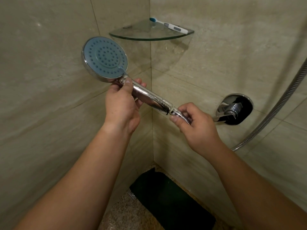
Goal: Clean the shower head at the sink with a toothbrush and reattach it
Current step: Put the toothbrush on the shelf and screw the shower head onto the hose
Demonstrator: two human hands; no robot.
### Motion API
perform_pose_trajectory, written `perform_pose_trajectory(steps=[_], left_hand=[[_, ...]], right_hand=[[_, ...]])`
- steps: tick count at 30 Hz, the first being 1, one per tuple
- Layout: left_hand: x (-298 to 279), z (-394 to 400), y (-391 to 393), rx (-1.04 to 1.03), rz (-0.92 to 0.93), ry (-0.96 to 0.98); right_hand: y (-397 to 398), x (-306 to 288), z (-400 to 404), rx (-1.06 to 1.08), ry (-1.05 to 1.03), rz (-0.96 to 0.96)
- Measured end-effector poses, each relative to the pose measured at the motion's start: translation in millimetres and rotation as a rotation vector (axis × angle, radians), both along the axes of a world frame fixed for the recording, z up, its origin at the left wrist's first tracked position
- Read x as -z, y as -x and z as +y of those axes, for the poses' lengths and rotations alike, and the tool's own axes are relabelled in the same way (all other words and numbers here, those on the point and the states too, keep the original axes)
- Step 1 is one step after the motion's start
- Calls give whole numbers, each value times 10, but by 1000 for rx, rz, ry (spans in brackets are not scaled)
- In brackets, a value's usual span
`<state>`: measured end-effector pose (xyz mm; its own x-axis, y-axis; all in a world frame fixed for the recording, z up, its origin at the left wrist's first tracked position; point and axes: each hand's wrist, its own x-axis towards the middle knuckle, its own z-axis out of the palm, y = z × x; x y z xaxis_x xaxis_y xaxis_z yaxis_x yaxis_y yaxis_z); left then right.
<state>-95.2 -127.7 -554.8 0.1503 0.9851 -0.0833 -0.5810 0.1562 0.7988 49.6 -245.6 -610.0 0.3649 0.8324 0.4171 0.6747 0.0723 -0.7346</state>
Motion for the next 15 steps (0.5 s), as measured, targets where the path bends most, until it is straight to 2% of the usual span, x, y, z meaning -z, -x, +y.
perform_pose_trajectory(steps=[3, 7, 10, 15], left_hand=[[-5, -5, -5, -3, -2, 9], [-5, -10, -8, -5, 18, -4], [-8, -13, -11, -7, 23, -5], [-17, -22, -4, -12, 18, -6]], right_hand=[[-1, 3, -4, -16, -8, -29], [11, 10, 18, -10, -11, 39], [-4, 19, 19, -19, -23, -5], [3, 9, 20, -10, 9, 56]])
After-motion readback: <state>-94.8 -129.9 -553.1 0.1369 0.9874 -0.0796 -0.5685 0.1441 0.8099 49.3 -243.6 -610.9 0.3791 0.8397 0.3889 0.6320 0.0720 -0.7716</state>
